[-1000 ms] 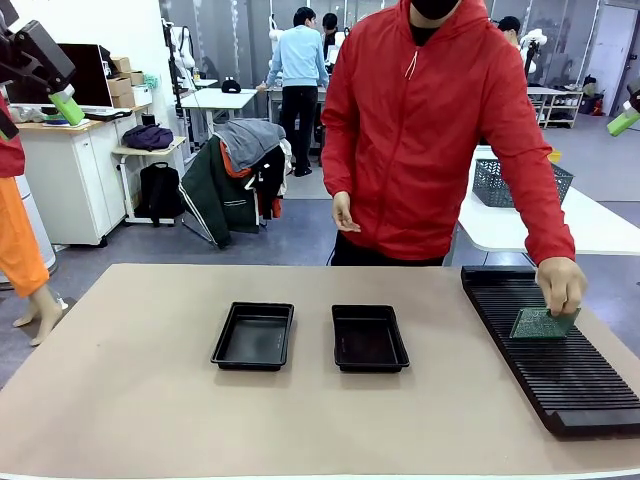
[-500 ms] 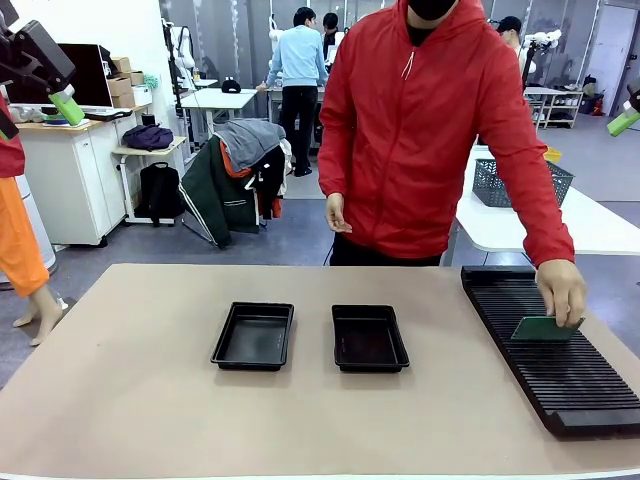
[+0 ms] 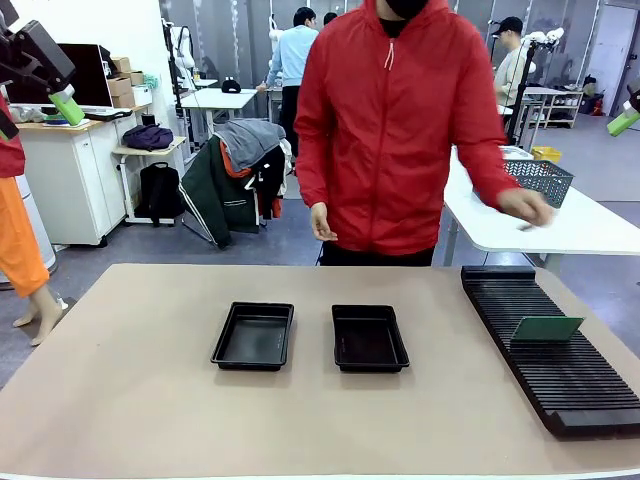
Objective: Inspect and transfer BCBs to ESD trays.
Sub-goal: Pick up the Blank PCB from the PCB Rack and place it in the left ESD tray.
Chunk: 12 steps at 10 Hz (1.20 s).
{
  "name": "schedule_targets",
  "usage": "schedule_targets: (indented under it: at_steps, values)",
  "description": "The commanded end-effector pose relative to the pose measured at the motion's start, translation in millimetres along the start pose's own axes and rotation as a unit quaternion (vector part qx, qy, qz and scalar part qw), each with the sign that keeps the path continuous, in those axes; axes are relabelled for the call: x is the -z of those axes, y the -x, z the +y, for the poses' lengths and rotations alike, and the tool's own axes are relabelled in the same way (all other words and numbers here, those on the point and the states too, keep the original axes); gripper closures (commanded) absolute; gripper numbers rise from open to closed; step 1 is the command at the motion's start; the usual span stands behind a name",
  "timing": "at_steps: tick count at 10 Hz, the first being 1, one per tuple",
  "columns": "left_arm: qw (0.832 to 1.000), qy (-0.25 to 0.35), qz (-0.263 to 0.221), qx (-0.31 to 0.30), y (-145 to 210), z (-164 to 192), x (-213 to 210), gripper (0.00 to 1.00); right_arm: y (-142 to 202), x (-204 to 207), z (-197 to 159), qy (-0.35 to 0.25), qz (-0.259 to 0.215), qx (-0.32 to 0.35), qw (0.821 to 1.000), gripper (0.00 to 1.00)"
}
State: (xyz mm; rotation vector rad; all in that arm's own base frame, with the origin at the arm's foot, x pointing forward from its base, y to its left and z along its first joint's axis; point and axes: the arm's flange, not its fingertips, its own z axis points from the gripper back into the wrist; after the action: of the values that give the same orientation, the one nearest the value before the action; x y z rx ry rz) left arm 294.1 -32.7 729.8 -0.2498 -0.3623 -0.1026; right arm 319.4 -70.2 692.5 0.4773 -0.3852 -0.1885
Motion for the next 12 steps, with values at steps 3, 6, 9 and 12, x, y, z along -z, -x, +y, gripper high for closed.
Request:
schedule_targets:
  at_steps: [3, 6, 9, 12]
  values:
    - [1.0, 0.0, 0.0, 0.0, 0.3, 0.0, 0.0, 0.0, 0.3, 1.4, -0.6, 0.0, 0.002, -0.001, 1.0, 0.0]
    - [1.0, 0.0, 0.0, 0.0, 0.3, 0.0, 0.0, 0.0, 0.3, 1.4, -0.6, 0.0, 0.002, -0.001, 1.0, 0.0]
    - [1.0, 0.0, 0.0, 0.0, 0.3, 0.0, 0.0, 0.0, 0.3, 1.4, -0.6, 0.0, 0.002, -0.001, 1.0, 0.0]
    - [1.0, 0.0, 0.0, 0.0, 0.3, 0.0, 0.0, 0.0, -5.1, 0.2, 5.4, 0.016, -0.005, -0.039, 0.999, 0.0]
